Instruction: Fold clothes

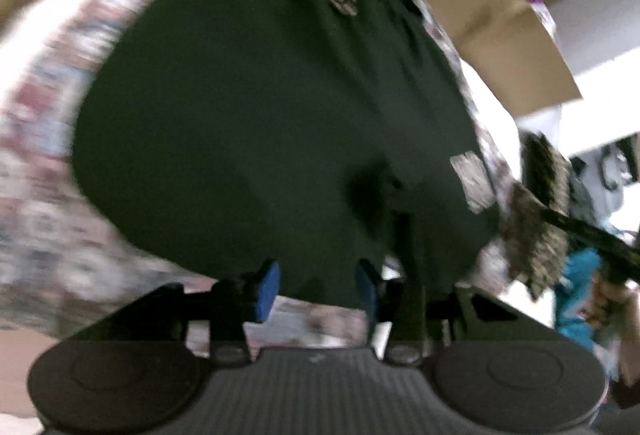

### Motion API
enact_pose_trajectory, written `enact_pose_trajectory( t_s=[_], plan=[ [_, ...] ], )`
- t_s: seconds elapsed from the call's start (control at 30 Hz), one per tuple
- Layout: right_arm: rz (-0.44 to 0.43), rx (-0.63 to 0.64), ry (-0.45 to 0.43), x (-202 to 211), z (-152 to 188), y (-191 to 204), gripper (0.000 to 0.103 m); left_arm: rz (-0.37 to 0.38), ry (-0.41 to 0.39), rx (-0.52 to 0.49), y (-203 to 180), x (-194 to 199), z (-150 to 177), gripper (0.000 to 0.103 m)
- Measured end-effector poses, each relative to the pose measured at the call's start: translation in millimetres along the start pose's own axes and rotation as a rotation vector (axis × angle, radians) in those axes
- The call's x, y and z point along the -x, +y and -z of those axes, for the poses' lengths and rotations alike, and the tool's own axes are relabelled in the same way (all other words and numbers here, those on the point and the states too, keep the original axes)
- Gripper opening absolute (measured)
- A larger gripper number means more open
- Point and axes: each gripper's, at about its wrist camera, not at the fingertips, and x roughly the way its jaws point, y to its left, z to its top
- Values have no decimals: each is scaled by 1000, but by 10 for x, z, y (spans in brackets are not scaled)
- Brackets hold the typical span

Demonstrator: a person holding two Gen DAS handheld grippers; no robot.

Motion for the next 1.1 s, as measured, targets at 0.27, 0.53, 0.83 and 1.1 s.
enact_pose_trajectory(
  t_s=[0.27, 0.53, 0.83, 1.1],
  plan=[
    [29, 52, -31, 127, -26, 236, 11, -285, -128, 112, 763, 533, 75, 43],
    [185, 129, 9, 122, 43, 160, 12, -402, -151, 173, 1323, 815, 139, 45],
    [198, 10, 50, -19, 157, -86, 27, -445, -143, 159, 1450, 868, 164, 47],
    [110, 50, 56, -303, 168, 196, 37, -468, -161, 149, 1465, 882, 172, 48]
  ],
)
